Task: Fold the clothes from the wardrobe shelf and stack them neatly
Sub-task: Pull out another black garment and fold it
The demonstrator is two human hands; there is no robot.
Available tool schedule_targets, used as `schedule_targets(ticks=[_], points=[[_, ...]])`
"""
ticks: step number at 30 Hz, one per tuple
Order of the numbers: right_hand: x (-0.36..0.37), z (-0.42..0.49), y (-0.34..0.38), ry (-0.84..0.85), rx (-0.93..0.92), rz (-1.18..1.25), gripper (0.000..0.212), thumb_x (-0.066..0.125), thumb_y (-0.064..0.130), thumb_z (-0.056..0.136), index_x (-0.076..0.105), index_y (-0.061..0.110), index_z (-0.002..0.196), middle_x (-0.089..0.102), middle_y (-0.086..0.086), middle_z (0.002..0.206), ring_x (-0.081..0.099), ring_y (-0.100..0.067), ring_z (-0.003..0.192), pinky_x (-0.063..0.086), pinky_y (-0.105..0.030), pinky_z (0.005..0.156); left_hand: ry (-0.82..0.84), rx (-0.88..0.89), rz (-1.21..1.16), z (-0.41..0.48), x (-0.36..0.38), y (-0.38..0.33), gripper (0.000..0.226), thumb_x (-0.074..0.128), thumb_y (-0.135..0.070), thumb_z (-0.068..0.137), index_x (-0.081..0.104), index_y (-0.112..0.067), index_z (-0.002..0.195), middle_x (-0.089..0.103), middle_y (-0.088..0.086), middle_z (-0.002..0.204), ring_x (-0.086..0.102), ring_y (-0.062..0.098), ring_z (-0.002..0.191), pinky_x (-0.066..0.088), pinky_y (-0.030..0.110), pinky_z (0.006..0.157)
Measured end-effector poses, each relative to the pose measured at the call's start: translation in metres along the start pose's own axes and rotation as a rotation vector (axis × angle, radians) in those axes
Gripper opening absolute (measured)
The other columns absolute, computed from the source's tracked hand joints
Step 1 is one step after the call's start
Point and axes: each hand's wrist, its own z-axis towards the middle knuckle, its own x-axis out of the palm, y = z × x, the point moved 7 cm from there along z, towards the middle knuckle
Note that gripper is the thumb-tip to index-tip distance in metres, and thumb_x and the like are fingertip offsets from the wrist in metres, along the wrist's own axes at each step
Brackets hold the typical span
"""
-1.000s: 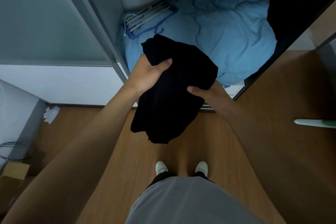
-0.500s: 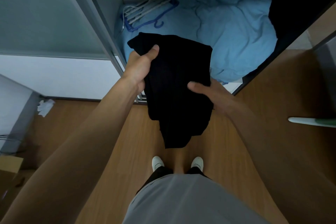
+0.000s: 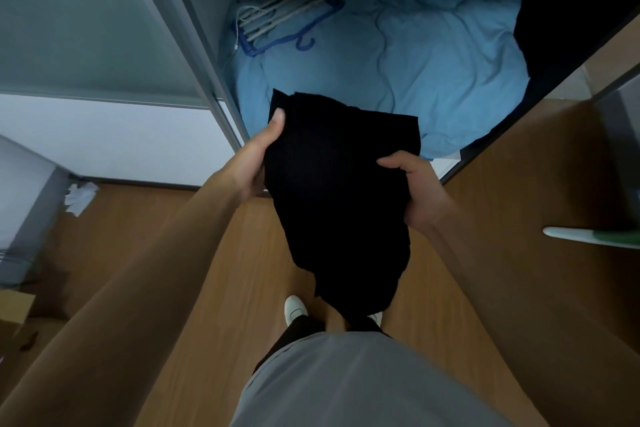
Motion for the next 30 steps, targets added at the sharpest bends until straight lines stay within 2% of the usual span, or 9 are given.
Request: schedule_targets(ticks=[4,7,10,13,17,21,25,28,30], points=[[-0.013,-0.004,0.010,-0.112,-0.018,0.065,0.032,0.065,0.026,0.078,0.077,0.009,0.102,0.066,-0.006,0.098,0.063,-0.022,0.087,0.050,-0.034,0.082,0.314,-0.046,-0.007,-0.017,0.008,0.046,0.076,0.062,-0.080,0.070,0.054,-0.039,0.133,0.058,-0.009,0.140,0.053,0.009,0.131,0.045,0.032,0.107],[-0.017,-0.003,0.015,-0.145,-0.029,0.107,0.035,0.064,0.027,0.085,0.072,0.009,0.114,0.069,-0.004,0.100,0.067,-0.020,0.089,0.054,-0.031,0.084,0.394,0.054,0.169,-0.024,0.030,0.049,0.105,0.069,-0.070,0.073,0.032,-0.002,0.144,0.059,0.016,0.122,0.058,0.017,0.121,0.036,0.051,0.109],[-0.023,0.002,0.018,-0.192,-0.013,0.111,0.029,0.061,0.028,0.092,0.073,0.011,0.111,0.072,-0.003,0.095,0.071,-0.018,0.082,0.059,-0.029,0.077,0.231,0.076,0.265,-0.017,0.037,0.039,0.087,0.084,-0.054,0.068,0.050,-0.011,0.135,0.067,0.004,0.123,0.062,0.022,0.120,0.045,0.042,0.108],[-0.029,0.007,0.019,-0.228,0.018,0.071,0.036,0.057,0.038,0.097,0.073,0.013,0.117,0.074,-0.003,0.101,0.073,-0.017,0.087,0.060,-0.029,0.075,-0.012,0.100,0.192,-0.004,0.028,0.038,0.051,0.080,-0.022,0.080,0.060,-0.020,0.126,0.073,-0.001,0.114,0.069,0.015,0.107,0.052,0.037,0.101],[-0.043,0.008,0.018,-0.281,-0.011,-0.159,0.044,0.070,0.040,0.088,0.068,0.016,0.124,0.074,-0.004,0.114,0.071,-0.022,0.105,0.056,-0.034,0.091,-0.091,0.100,0.086,0.000,0.027,0.037,0.031,0.072,-0.015,0.080,0.064,-0.023,0.110,0.077,-0.005,0.091,0.073,0.014,0.091,0.058,0.025,0.074],[-0.062,0.005,0.012,-0.524,-0.110,-0.397,0.037,0.072,0.013,0.086,0.064,0.013,0.123,0.074,-0.008,0.106,0.072,-0.025,0.097,0.058,-0.038,0.089,-0.218,0.129,0.078,0.003,0.019,0.029,0.031,0.067,-0.012,0.074,0.064,-0.017,0.104,0.072,-0.004,0.074,0.072,0.020,0.078,0.055,0.029,0.066],[-0.059,0.003,0.017,-0.641,-0.227,-0.489,0.067,0.062,0.009,0.091,0.035,0.027,0.149,0.060,0.002,0.125,0.064,-0.013,0.102,0.056,-0.032,0.089,-0.332,0.171,0.116,0.003,0.009,0.023,0.057,0.066,-0.008,0.079,0.049,-0.032,0.128,0.066,-0.010,0.102,0.070,0.009,0.089,0.056,0.020,0.067],[-0.048,0.005,0.026,-0.566,-0.314,-0.727,0.051,0.055,0.006,0.095,0.051,0.026,0.142,0.056,0.001,0.139,0.058,-0.015,0.121,0.048,-0.033,0.106,-0.345,0.241,0.182,0.003,0.004,0.015,0.086,0.064,0.004,0.083,0.026,-0.033,0.151,0.054,-0.018,0.113,0.066,-0.010,0.081,0.054,0.013,0.067],[-0.040,0.009,0.026,-0.455,-0.250,-0.887,0.040,0.062,0.017,0.094,0.061,0.023,0.134,0.063,0.003,0.130,0.061,-0.011,0.113,0.050,-0.026,0.098,-0.323,0.266,0.259,0.003,0.005,0.012,0.082,0.060,0.012,0.085,0.034,-0.033,0.149,0.056,-0.011,0.121,0.065,-0.011,0.082,0.055,0.014,0.070]])
